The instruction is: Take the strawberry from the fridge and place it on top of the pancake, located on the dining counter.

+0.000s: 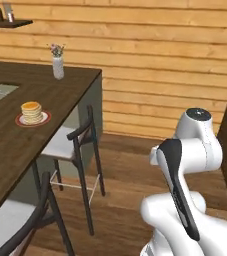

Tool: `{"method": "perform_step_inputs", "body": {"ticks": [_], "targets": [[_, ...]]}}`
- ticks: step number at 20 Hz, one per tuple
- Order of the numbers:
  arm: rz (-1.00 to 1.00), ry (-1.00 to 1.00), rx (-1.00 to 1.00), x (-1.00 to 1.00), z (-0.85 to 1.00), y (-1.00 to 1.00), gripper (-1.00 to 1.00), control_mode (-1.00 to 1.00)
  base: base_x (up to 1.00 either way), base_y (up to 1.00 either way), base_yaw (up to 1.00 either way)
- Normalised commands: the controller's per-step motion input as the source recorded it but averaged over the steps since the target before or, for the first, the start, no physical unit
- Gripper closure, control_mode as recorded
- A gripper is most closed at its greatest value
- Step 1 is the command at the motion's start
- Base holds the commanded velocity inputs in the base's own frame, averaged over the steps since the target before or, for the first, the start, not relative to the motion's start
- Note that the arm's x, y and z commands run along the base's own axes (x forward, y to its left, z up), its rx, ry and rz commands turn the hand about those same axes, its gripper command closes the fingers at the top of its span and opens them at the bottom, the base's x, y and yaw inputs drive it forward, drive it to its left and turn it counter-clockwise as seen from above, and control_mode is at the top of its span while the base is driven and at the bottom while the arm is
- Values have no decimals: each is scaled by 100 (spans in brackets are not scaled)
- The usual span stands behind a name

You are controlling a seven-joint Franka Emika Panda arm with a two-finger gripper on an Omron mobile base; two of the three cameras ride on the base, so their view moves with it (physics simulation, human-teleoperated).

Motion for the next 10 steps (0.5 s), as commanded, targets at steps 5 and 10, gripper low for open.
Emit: {"method": "perform_step_inputs", "body": {"ticks": [5, 10], "targets": [[0, 0, 0, 0, 0, 0, 100, 100, 100, -52, 65], [0, 0, 0, 0, 0, 0, 100, 100, 100, -68, 67]]}}
